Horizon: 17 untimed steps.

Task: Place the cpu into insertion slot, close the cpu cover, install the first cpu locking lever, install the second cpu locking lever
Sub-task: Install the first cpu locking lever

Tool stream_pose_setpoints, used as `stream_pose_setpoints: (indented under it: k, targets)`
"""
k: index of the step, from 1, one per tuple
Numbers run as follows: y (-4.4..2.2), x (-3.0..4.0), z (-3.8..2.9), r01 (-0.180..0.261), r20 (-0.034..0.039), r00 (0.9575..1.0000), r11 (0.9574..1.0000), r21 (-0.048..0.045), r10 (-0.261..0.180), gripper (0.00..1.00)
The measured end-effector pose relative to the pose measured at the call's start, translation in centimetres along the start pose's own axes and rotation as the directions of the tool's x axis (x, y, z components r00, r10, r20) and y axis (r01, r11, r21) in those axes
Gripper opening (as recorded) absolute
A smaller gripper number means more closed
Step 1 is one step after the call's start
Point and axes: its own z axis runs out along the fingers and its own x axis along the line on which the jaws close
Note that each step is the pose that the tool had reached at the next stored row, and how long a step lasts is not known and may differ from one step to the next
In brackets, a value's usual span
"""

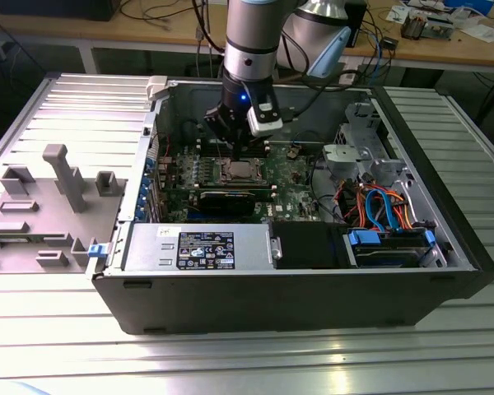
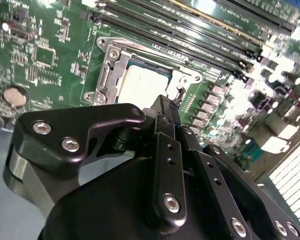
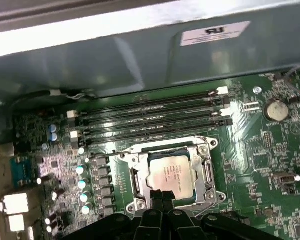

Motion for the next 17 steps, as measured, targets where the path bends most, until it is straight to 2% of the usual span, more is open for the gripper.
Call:
stream_pose_setpoints:
  k: [3, 4, 17]
  targets:
    - [0.00, 0.00, 0.00, 0.066, -0.0006, 0.9978, 0.9978, 0.0036, -0.066, 0.11]
    - [0.00, 0.00, 0.00, 0.090, -0.0010, 0.9960, 0.9960, 0.0048, -0.090, 0.11]
    - [0.00, 0.00, 0.00, 0.092, -0.0009, 0.9958, 0.9958, 0.0050, -0.092, 0.11]
